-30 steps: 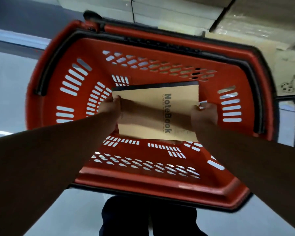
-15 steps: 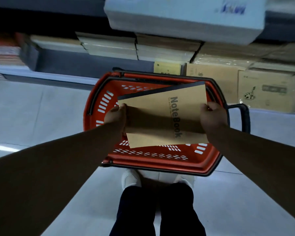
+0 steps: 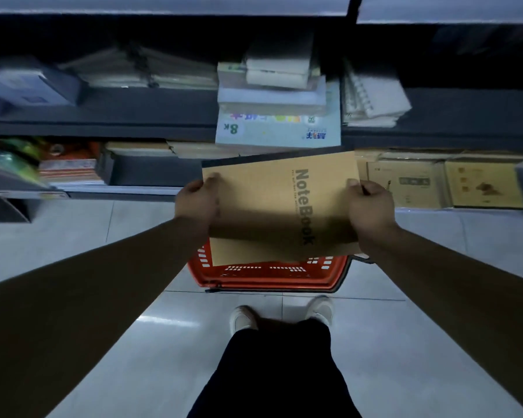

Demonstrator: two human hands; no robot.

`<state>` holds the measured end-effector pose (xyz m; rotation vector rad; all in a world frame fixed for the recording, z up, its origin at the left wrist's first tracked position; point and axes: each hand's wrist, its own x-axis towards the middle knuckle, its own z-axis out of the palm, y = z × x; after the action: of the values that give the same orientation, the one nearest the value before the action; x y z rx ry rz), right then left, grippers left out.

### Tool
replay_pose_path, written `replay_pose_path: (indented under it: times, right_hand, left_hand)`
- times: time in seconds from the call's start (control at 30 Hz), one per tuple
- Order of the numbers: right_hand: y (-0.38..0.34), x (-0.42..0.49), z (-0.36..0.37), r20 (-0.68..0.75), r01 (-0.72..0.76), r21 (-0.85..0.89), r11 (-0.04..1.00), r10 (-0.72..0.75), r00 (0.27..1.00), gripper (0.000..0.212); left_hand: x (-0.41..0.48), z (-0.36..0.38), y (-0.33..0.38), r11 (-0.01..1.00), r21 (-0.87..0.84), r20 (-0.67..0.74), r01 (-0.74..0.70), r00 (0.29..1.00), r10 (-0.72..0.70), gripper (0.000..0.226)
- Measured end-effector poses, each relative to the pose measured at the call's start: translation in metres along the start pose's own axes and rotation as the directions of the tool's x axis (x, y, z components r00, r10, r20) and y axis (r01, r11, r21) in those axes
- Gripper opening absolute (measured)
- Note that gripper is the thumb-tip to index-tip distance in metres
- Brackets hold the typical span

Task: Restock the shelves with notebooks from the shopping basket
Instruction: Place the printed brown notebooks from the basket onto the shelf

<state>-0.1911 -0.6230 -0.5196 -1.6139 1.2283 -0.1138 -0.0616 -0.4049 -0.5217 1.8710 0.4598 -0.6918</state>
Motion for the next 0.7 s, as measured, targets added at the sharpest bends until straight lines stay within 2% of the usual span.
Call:
replay_pose_path:
  times: [0.1, 0.23, 0.47, 0.63, 0.7]
  right_hand:
    - [-0.031, -0.02, -0.031, -0.002, 0.096, -0.043, 0.994, -0.096, 0.995, 0.022]
    - [-0.075, -0.051, -0.072, -0.008, 0.174, -0.055, 0.983, -0.175, 0.985, 0.026]
    - [-0.133, -0.097, -0.119, -0.031, 0.306, -0.05, 0.951, -0.307, 0.951, 0.038]
    - [-0.165, -0.128, -0.146, -0.048, 0.34, 0.053, 0.939, -0.338, 0.94, 0.032]
    - [-0.18, -0.139, -0.159, -0.06, 0.356, 0.076, 0.931, -0.352, 0.934, 0.03]
  left_hand:
    - [-0.036, -0.017, 0.026, 0.996, -0.04, 0.013, -0.081, 0.997, 0.082, 0.021]
    - [-0.085, -0.038, 0.073, 0.981, -0.095, 0.06, -0.167, 0.983, 0.173, 0.02]
    - [-0.159, -0.067, 0.139, 0.959, -0.184, 0.151, -0.215, 0.958, 0.243, 0.022]
    - [-0.206, -0.084, 0.173, 0.95, -0.264, 0.234, -0.164, 0.945, 0.228, 0.031]
    - [-0.22, -0.092, 0.185, 0.945, -0.272, 0.289, -0.179, 0.922, 0.258, 0.025]
